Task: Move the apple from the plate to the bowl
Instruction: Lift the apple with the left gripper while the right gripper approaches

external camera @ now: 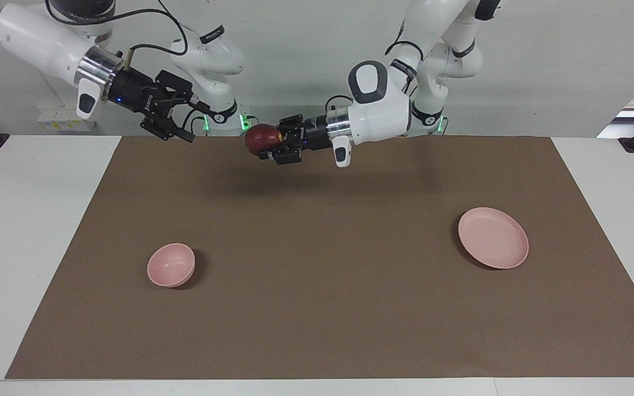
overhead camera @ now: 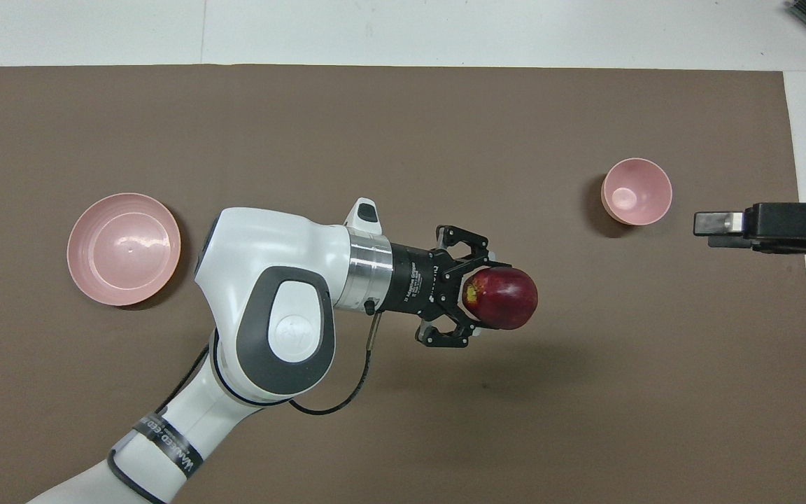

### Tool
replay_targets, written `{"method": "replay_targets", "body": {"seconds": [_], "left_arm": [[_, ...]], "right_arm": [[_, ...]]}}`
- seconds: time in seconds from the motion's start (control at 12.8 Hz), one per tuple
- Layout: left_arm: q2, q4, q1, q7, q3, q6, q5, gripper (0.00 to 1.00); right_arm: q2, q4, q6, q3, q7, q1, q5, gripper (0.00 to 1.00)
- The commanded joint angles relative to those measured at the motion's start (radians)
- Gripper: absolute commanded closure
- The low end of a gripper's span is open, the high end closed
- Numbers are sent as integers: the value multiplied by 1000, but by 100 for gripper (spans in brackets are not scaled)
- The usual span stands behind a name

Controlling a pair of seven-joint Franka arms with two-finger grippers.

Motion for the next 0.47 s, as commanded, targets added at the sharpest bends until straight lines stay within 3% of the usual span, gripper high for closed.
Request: {"method": "replay_targets", "body": {"seconds": [0.0,0.39], "left_arm": [[-14,4,-1,-2,-20,22,-120,100],[6,94,-22,32,-33,71,-212,100]], "right_arm": [[-24,-49,5,5,-35,-5,50,0],[-9,-187,5,5,-217,-5,195,0]]}}
